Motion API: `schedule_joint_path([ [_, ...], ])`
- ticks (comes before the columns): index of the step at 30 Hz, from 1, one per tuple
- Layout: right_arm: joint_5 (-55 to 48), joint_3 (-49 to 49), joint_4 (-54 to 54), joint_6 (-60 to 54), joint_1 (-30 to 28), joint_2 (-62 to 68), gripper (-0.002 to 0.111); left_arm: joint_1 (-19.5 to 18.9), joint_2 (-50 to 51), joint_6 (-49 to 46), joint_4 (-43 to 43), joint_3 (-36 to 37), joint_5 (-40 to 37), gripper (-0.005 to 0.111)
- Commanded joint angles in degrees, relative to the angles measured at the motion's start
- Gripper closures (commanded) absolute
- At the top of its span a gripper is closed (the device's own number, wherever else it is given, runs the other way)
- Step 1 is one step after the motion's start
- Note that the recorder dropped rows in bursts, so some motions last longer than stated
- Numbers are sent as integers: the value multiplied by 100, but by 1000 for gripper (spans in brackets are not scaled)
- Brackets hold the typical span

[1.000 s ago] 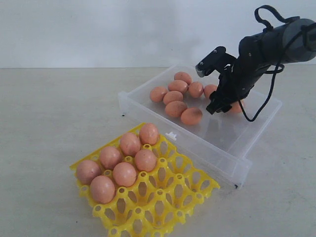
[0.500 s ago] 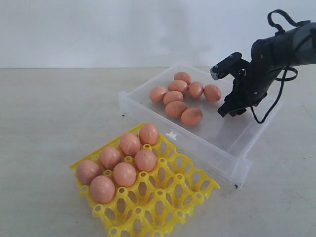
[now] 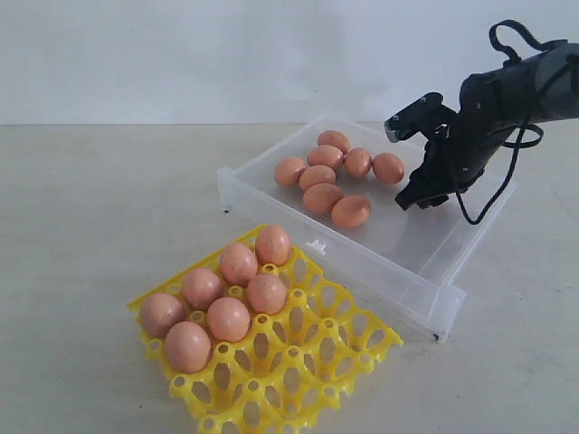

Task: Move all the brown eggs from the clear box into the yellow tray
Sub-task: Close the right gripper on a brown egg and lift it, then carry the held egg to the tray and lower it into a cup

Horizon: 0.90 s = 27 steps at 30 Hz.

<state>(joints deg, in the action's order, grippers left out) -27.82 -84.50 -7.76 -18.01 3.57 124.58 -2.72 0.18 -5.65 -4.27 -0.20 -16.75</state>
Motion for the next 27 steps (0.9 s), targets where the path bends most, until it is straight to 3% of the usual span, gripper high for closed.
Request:
schedule_joint_path([
  [1,6,-20,-13,100,-36,-77,108,-8,-18,23,-7,20,-2,103],
  [10,22,-20,714,124,-36,-456,108,-8,-18,23,-7,20,-2,103],
  [17,-548,-20,1187,84,-36,-565,108,-8,-18,23,-7,20,-2,103],
  [23,-237,48,3155,-827,-23,-951,108,-8,-18,23,-7,20,-2,103],
  [27,1041,865,5310,-2090,49,-1521,108,-8,-18,23,-7,20,-2,103],
])
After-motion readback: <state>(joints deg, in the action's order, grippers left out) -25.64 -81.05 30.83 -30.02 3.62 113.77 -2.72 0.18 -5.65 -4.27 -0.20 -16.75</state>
